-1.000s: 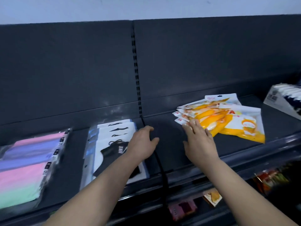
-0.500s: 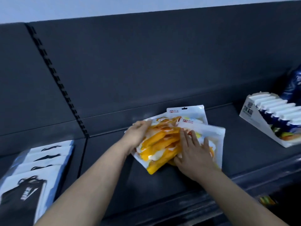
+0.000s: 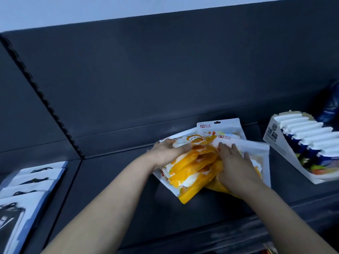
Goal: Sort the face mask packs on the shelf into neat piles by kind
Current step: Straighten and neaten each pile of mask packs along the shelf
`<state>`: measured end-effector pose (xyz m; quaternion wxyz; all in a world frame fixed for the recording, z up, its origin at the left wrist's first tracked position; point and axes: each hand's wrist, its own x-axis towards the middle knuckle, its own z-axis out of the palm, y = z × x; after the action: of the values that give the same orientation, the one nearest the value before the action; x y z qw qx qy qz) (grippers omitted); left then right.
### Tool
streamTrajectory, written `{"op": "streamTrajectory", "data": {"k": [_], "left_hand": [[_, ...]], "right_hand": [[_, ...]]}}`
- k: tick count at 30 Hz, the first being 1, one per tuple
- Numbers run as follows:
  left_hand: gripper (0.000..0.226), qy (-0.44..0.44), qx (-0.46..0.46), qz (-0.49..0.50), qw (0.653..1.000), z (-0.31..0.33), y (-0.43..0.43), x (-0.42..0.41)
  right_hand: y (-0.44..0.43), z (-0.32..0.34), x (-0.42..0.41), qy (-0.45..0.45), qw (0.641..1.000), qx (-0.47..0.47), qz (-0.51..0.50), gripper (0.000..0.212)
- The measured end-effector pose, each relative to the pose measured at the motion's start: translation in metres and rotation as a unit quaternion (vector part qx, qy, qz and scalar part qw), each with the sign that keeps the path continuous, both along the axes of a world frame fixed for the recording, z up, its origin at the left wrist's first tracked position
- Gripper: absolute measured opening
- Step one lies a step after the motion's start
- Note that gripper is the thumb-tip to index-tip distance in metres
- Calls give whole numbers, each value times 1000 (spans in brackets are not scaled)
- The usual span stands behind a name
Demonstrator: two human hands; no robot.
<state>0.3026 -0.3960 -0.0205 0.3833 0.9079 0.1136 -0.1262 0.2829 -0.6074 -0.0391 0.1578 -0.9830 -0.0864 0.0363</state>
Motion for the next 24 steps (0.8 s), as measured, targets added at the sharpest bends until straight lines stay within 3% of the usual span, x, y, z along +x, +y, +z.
{"op": "streamTrajectory", "data": {"k": [2, 5, 8, 10, 13, 18, 24], "left_hand": [[95, 17, 11, -75, 997, 11, 15, -6], [93, 45, -47, -170, 983, 21, 42, -15], [84, -67, 108, -168, 977, 5, 55, -5], [78, -146, 204, -177, 952, -7, 52, 3], [67, -200, 236, -218, 926, -21, 41, 10], [37, -385, 175, -157, 892, -15, 44, -13], [39, -472, 349, -13, 809, -4, 125, -69]], "right_hand": [[5, 4, -6, -28, 999, 27, -10, 81], [11, 3, -15, -69, 996, 54, -2, 85], [17, 4, -22, -124, 990, 65, 37, 81], [22, 7, -26, -152, 984, 68, 60, 75], [32, 11, -26, -157, 982, 42, 95, 73], [51, 15, -34, -149, 984, 24, 95, 80], [103, 13, -44, -181, 973, 23, 143, 68]]}}
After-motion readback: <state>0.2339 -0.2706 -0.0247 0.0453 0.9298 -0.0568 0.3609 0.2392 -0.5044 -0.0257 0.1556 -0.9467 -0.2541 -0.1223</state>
